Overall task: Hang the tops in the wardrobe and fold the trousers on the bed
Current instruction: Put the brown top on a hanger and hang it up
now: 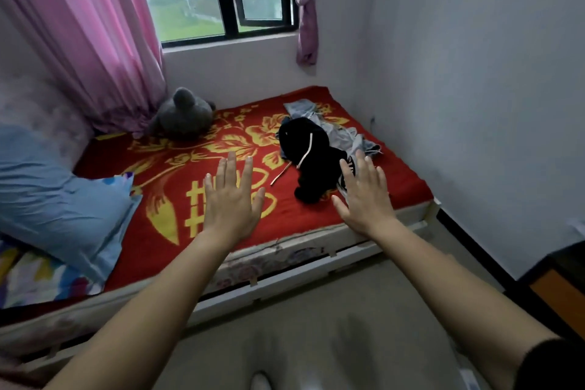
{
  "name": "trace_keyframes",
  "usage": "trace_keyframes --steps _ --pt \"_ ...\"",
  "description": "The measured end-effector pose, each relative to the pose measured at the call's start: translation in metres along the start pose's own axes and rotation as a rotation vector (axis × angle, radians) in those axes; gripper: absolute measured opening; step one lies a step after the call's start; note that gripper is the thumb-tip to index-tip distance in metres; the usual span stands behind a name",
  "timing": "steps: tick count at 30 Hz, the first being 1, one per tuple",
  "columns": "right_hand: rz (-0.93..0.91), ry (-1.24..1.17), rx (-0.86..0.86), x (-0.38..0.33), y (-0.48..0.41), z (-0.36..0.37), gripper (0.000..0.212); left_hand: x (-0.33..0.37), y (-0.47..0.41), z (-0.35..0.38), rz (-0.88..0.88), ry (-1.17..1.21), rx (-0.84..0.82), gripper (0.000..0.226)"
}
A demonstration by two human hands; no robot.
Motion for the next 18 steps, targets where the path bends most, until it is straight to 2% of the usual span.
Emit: trace_keyframes --steps 6,10,14,18 --pt "0.022 0.046 -0.050 -0.017 -0.128 0.025 0.082 -0.045 -0.130 0.026 0.006 0.052 -0.006 0.067" --pt "0.034 0.057 -0.038 -0.009 -0.196 0.024 0.079 -0.057 -0.215 0.037 0.073 0.030 -0.041 0.068" --pt "0.084 0.045 -0.011 0.027 -0.254 0.028 0.077 -0.046 -0.303 0.056 0.106 0.079 -0.068 0.066" --pt "0.152 0.015 -0.034 0.085 -0.308 0.062 0.077 -0.017 -0.377 0.105 0.126 0.109 -0.135 0.072"
Point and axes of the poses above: each hand's wrist, its own y-axis away from the middle knuckle, its own z-axis out of the palm, x = y × z, the point moved 10 cm from there along -y, towards the middle knuckle, and after that the axes turned 12 degrees about -x, right-handed, at the moved point
